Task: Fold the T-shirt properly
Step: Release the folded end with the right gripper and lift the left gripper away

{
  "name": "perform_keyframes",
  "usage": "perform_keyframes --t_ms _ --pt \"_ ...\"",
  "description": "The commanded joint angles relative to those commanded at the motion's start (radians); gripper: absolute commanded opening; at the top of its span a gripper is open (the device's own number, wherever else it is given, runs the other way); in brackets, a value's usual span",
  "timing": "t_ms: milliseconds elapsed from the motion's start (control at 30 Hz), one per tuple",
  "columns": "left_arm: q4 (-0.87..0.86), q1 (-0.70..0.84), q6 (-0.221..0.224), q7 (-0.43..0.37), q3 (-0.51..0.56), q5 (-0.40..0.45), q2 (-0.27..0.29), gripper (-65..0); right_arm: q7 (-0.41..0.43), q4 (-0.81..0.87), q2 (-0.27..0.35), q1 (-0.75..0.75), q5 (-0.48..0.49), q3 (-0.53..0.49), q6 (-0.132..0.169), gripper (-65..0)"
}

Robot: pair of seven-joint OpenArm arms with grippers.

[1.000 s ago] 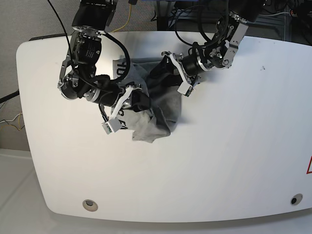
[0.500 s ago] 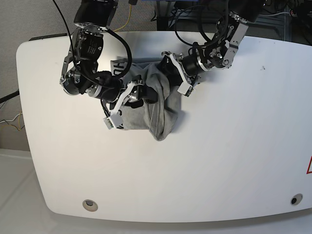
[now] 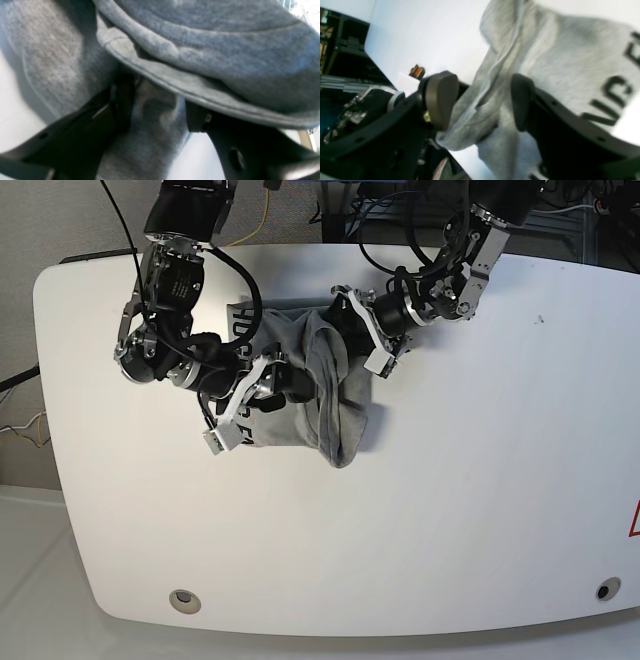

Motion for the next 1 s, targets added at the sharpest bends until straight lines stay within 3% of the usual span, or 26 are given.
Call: perform_keyframes --t_ms 667,1000 --pt "0.258 -0.008 0.0 0.207 -0.321 0.003 -0.02 -33.6 0.0 -0.002 0.029 0.026 0.0 0.0 0.0 -30.1" --pt "0.293 -0.041 0.0 0.269 -0.338 0.003 -0.017 -33.5 0.0 -0.002 0.041 0.035 0.0 0.0 0.0 -30.1"
